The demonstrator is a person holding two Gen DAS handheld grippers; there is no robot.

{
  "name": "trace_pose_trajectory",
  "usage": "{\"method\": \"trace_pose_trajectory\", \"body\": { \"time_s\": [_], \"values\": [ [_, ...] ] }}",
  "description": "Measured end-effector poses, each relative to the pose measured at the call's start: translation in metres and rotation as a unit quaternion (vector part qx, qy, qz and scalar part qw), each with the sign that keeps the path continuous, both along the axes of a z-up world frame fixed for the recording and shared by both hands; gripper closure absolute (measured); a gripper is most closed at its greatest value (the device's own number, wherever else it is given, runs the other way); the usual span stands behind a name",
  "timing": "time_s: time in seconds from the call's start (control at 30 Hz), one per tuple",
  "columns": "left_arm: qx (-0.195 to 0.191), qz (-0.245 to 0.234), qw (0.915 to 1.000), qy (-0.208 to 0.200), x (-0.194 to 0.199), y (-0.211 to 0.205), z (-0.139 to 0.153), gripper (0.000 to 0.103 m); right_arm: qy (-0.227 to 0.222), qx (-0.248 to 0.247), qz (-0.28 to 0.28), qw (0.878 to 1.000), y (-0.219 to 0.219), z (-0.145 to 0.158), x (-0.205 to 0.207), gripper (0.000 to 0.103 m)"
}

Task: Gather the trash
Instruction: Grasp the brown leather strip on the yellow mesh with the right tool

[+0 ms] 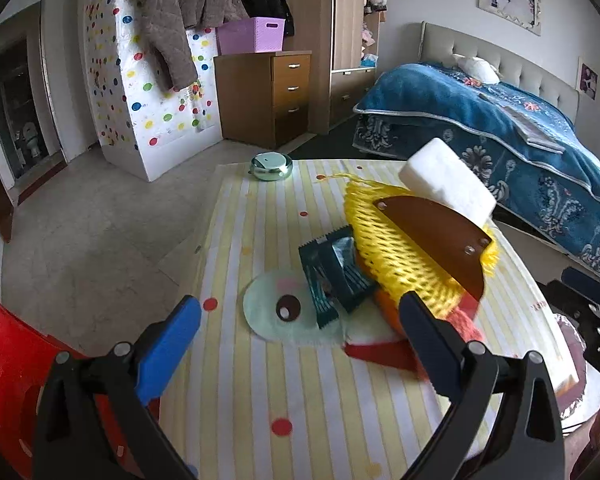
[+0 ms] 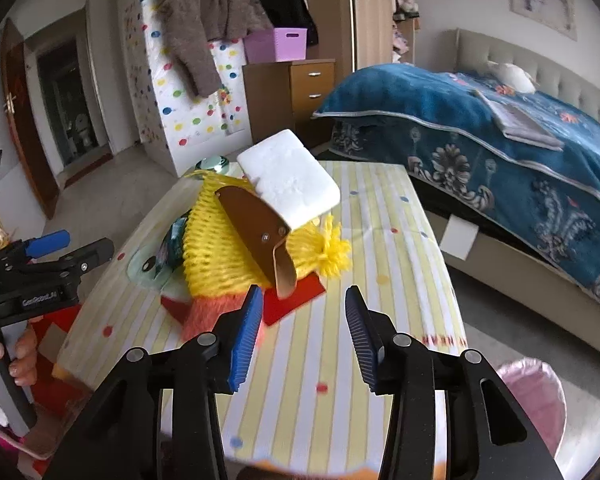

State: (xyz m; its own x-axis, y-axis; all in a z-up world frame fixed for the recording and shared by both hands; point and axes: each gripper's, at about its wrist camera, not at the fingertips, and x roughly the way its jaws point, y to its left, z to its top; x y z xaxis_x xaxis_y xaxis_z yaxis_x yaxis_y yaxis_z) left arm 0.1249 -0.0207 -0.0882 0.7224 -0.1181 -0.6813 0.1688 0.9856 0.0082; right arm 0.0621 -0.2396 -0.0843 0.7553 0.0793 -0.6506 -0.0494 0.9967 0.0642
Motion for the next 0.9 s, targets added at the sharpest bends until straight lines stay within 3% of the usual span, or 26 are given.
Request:
{"method": "trace_pose_trajectory", "body": {
  "time_s": [0.3, 0.4, 0.63, 0.9],
  "values": [
    [0.021, 0.013, 0.9996, -0.011, 0.044, -0.014, 0.002, 0.007, -0.009, 0.003, -0.001, 1.0, -0.006, -0.006, 0.061, 0.054],
    [0.025, 0.013, 0.9995, -0.014, 0.056, -0.02, 0.002, 0.007, -0.015, 0.008, 0.008, 1.0, -0.01, -0.004, 0.073, 0.04],
    [0.03, 0.018, 0.9994, -0.007, 0.069, -0.026, -0.007, 0.007, -0.012, -0.007, 0.035, 0.999, 0.004, -0.007, 0.112, 0.037],
    [0.031, 0.035, 0.9989, 0.005, 0.064, -0.015, -0.015, 0.007, -0.004, 0.019, 0.044, 0.999, 0.008, -0.014, 0.083, 0.037]
  ]
}}
